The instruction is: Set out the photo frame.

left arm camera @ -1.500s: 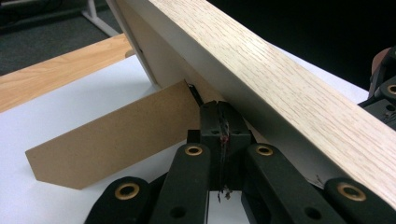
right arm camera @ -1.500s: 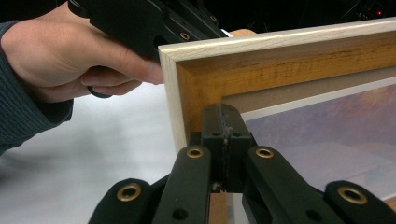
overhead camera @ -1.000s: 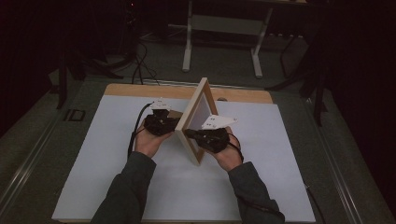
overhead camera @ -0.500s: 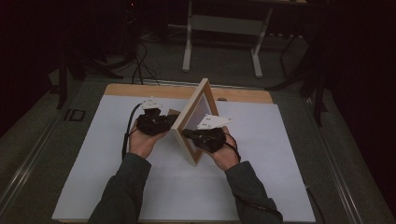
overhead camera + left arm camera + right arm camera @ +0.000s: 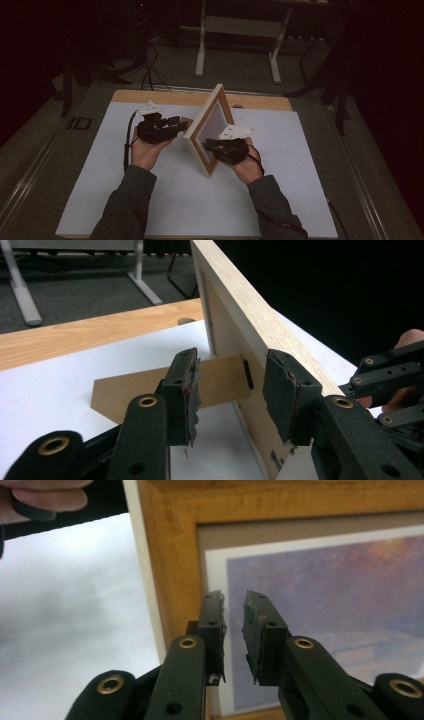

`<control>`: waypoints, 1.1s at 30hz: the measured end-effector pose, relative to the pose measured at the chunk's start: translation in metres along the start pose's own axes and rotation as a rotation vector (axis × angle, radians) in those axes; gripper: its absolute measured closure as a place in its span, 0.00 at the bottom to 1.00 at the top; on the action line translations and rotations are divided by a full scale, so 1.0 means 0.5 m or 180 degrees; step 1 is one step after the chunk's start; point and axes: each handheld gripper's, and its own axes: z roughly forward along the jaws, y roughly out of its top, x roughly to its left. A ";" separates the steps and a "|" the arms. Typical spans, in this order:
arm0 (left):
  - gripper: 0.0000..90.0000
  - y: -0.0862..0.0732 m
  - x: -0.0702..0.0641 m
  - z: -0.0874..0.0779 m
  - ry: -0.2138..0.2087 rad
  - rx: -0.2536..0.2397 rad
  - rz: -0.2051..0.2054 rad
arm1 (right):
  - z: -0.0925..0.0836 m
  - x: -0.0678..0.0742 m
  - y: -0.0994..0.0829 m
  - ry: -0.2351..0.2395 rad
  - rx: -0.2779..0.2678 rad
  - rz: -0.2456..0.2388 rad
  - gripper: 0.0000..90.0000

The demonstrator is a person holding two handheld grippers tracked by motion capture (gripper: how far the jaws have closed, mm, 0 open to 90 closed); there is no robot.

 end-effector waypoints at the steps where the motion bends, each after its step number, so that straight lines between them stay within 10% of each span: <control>1: 0.63 0.001 0.000 -0.002 0.0013 -0.0003 -0.0026 | -0.001 -0.001 -0.002 -0.0002 0.0002 0.0014 0.85; 19: 0.46 0.010 -0.048 -0.015 -0.0113 -0.0043 -0.0026 | -0.022 -0.029 -0.031 -0.0109 0.0057 0.0124 0.81; 33: 0.57 -0.022 -0.105 0.022 0.0150 0.0118 0.0206 | -0.046 -0.051 -0.045 -0.0191 0.0049 0.0211 0.80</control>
